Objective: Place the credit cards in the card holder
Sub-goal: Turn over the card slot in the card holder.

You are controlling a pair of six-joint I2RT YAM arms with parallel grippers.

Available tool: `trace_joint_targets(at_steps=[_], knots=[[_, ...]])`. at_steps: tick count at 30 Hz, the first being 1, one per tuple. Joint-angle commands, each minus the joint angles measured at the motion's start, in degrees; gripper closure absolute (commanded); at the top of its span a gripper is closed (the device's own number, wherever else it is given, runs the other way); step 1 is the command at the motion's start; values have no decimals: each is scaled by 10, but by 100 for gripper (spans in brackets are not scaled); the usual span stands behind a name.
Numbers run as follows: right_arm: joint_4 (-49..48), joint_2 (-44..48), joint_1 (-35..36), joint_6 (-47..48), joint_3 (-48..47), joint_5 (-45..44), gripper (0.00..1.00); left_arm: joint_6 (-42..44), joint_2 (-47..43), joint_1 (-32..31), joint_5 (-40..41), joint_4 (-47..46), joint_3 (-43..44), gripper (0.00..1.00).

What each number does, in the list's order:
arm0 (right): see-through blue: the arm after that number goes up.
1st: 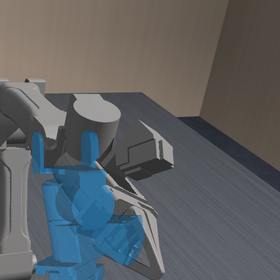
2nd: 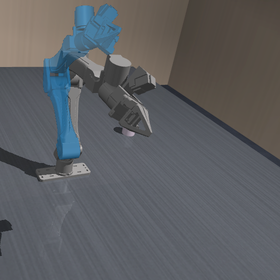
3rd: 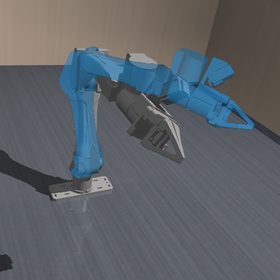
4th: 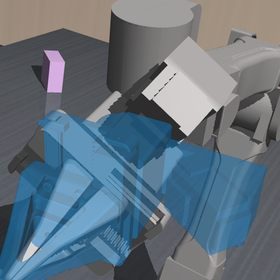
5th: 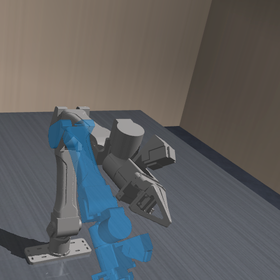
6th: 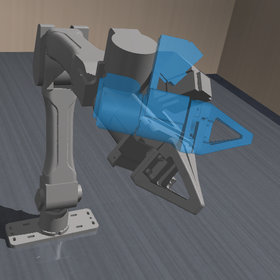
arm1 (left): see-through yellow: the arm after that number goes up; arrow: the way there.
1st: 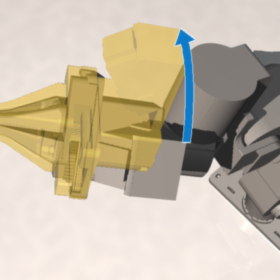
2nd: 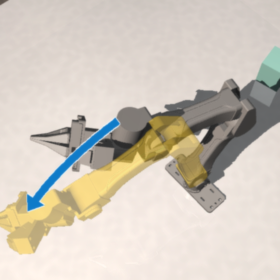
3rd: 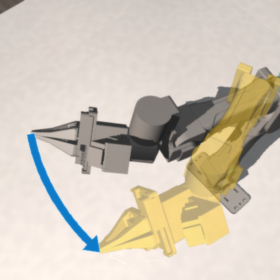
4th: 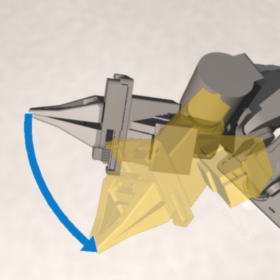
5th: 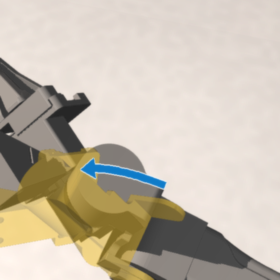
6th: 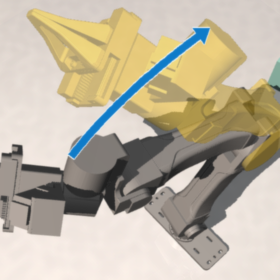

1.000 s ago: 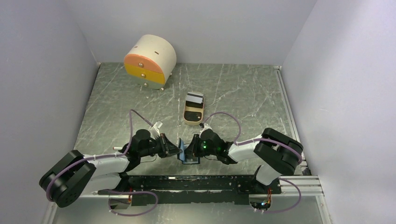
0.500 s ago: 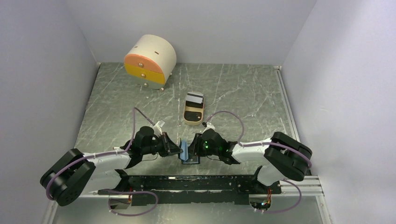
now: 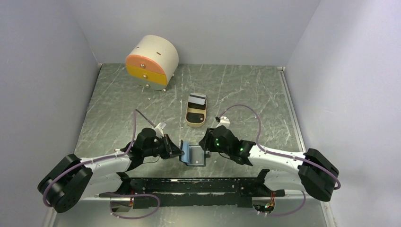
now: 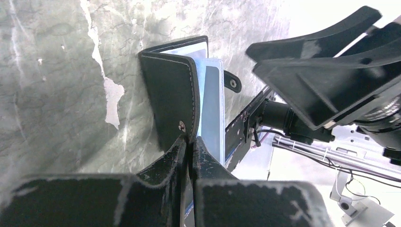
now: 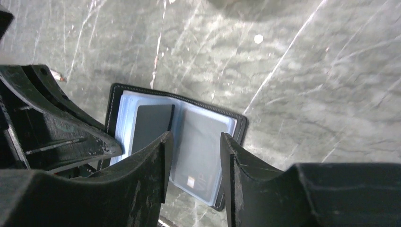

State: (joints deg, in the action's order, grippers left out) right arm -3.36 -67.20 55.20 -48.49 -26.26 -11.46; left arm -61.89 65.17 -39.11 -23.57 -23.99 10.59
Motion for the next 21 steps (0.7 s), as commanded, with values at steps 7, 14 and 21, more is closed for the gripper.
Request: trace_joint_targets(at_steps=[7,14,21], knots=[[-18,15,-5,52,-41,40,55,22,-51,-4,35,88,18,91],[13,-28,12,34,-71,42,55,47,-40,-4,11,85,53,91],[34,-60,12,33,-44,-15,75,81,-51,-7,40,182,105,91]])
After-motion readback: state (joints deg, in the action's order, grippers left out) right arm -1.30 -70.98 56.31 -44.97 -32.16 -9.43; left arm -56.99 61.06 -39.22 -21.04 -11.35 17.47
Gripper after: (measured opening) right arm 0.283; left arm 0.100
